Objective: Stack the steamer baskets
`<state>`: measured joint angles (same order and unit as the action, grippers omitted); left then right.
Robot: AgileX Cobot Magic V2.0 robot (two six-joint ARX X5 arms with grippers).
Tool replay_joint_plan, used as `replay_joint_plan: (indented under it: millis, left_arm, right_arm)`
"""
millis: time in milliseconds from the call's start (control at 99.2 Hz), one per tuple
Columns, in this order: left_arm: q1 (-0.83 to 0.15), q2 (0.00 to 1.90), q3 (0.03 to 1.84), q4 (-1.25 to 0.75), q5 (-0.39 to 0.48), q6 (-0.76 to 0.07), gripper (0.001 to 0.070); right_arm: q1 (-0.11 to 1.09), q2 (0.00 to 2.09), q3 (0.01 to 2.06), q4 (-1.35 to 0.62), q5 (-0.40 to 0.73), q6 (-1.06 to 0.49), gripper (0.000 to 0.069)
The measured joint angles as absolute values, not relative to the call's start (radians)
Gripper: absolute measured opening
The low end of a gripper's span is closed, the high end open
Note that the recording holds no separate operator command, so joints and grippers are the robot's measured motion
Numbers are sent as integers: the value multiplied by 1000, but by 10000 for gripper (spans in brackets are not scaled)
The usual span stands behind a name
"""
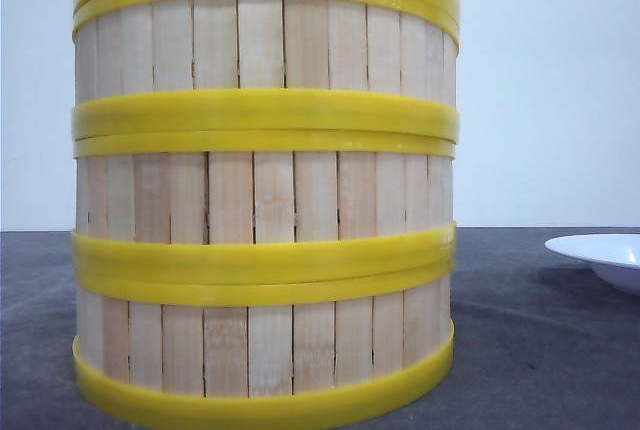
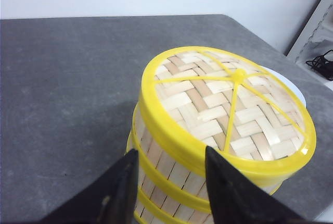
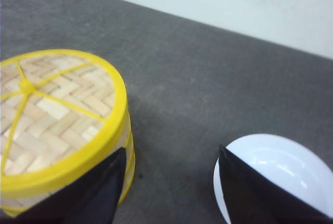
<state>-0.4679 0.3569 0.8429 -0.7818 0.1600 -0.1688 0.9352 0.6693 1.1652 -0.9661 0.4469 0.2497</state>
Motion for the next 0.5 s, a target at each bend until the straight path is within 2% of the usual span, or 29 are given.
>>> replay_joint_plan:
  millis: [192, 242, 292, 333, 403, 504]
  left_arm:
    - [-468, 357, 843, -782, 160, -169, 231]
    - [-468, 357, 843, -782, 160, -168, 203]
    - [-468, 357, 843, -782, 160, -169, 118]
    - [-468, 357, 843, -783, 158, -169, 70]
    - [-468, 357, 843, -783, 155, -169, 36]
    - [-468, 357, 843, -783, 155, -169, 27]
  right_arm:
    - [935, 653, 1163, -928, 449, 271, 334]
    - [936, 653, 1163, -928, 449, 271, 260]
    - [936, 653, 1163, -929, 449, 269, 135]
    - [936, 653, 1163, -929, 449, 269, 78]
    - [936, 653, 1163, -929, 449, 269, 34]
    - [936, 653, 1163, -928, 449, 270, 15]
